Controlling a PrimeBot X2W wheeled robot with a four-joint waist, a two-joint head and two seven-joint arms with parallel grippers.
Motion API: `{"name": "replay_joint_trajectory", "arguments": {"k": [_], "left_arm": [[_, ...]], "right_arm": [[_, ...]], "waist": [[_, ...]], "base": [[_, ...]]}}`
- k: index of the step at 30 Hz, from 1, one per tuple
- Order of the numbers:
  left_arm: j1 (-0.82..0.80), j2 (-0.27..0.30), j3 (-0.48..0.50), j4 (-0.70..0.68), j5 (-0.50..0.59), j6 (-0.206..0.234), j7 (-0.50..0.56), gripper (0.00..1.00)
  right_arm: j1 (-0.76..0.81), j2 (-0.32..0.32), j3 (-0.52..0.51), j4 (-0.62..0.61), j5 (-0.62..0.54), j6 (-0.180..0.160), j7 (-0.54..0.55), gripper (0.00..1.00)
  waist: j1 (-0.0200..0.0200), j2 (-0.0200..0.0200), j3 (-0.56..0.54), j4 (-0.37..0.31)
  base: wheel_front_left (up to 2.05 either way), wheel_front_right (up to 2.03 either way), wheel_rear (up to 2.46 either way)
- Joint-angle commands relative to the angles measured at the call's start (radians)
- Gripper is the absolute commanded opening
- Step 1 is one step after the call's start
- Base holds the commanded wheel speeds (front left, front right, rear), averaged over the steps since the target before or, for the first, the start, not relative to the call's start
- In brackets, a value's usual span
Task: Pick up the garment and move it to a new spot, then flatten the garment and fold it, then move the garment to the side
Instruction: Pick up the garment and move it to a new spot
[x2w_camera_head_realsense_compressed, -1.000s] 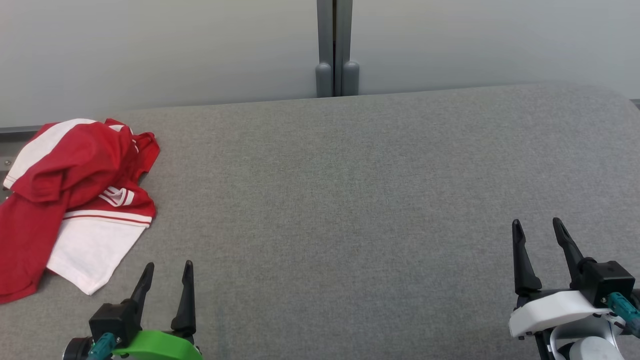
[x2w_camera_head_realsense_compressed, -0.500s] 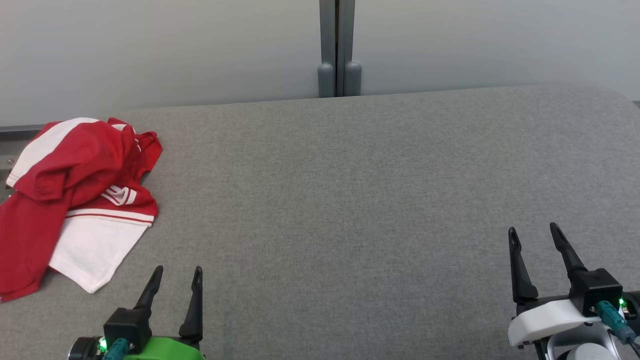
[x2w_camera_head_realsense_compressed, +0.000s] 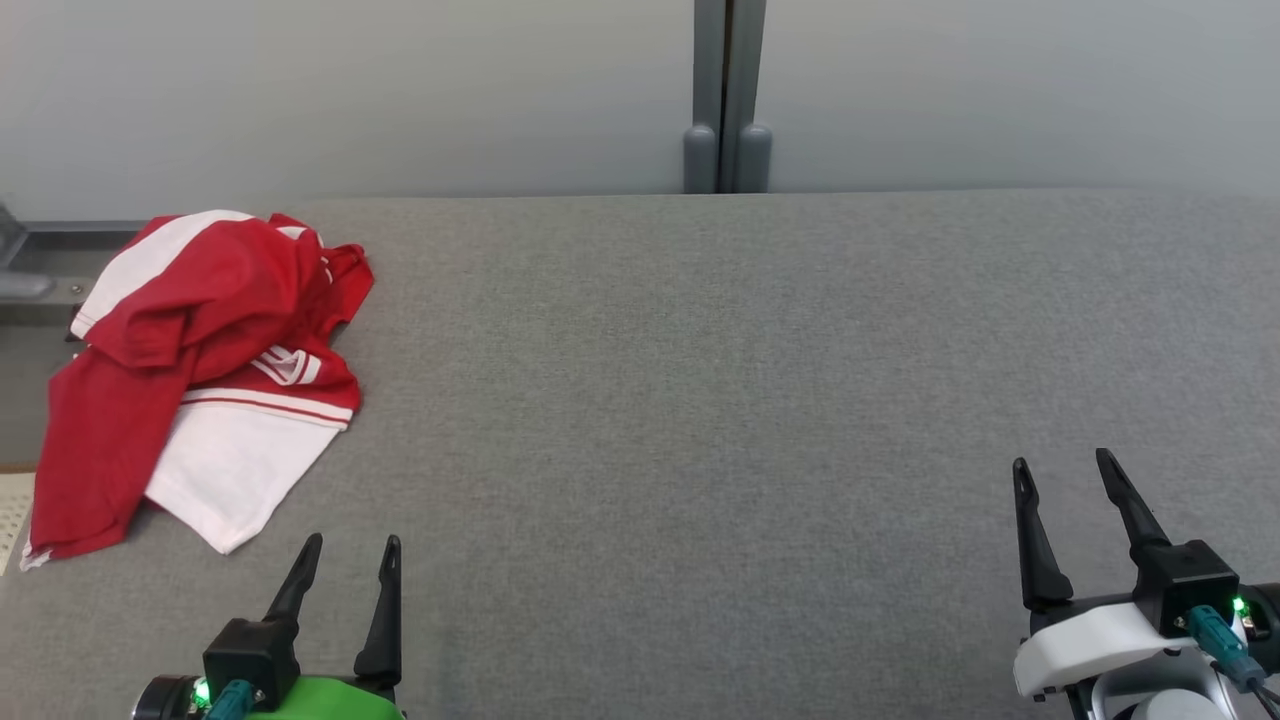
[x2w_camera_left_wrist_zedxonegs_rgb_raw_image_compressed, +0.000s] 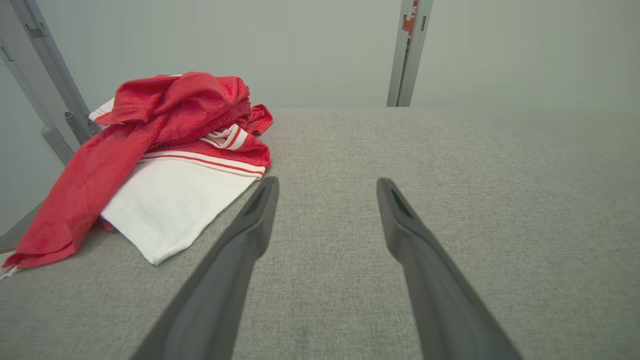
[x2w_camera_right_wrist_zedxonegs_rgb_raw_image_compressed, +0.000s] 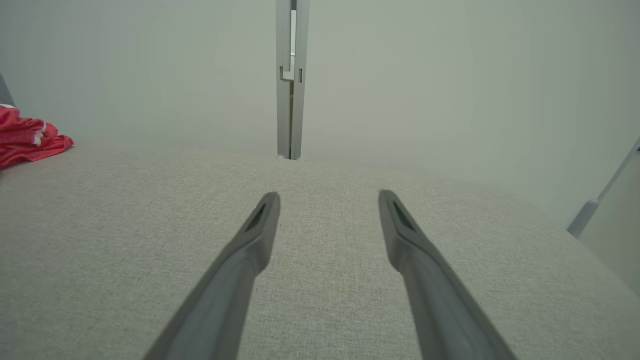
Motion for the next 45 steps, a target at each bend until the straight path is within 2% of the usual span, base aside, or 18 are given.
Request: {"name": "replay_joint_trajectory", "arguments": {"k": [1,15,21,27,33,37,40,45], "left_arm": [[0.012,0.004,0.003,0.003,-0.003,0.0,-0.002,1.0],[0.071,0.017,0.051,-0.001,-0.01,0.0,-0.001,1.0],[0.111,0.014,0.109,-0.017,-0.019,0.0,-0.001,1.0],[0.084,0.001,0.105,-0.037,-0.03,0.0,-0.001,1.0],[-0.05,-0.005,0.039,-0.025,-0.065,0.0,-0.001,1.0],[-0.229,0.011,-0.044,0.06,-0.124,0.0,-0.001,1.0],[-0.404,0.043,-0.111,0.178,-0.173,0.0,0.018,1.0],[-0.646,0.109,-0.198,0.334,-0.219,0.0,0.086,1.0]], "right_arm": [[0.015,-0.001,0.001,-0.002,0.008,0.0,-0.003,1.0],[0.024,0.0,0.042,0.015,0.023,0.0,-0.003,1.0],[0.004,0.0,0.091,0.028,0.03,0.0,-0.003,1.0],[0.005,0.0,0.113,0.035,0.036,0.0,-0.003,1.0],[-0.049,-0.022,0.14,0.021,0.013,0.0,-0.003,1.0],[-0.118,-0.057,0.169,0.011,0.0,0.0,-0.003,1.0],[-0.174,-0.082,0.196,0.008,-0.006,0.0,-0.003,1.0],[-0.223,-0.099,0.247,0.003,0.009,-0.001,-0.003,1.0]], "waist": [[0.0,0.0,-0.006,0.042],[0.0,0.0,-0.04,0.333],[0.0,0.0,-0.042,0.382],[0.0,0.0,-0.03,0.382],[0.0,0.0,0.08,0.32],[0.0,0.0,0.203,0.261],[0.0,0.0,0.291,0.212],[0.0,0.0,0.375,0.141]], "base": [[0.0,0.0,0.0],[0.0,0.0,0.0],[0.0,0.0,0.0],[0.0,0.0,0.0],[0.0,0.0,0.0],[0.0,0.0,0.0],[0.0,0.0,0.0],[0.0,0.0,0.0]]}}
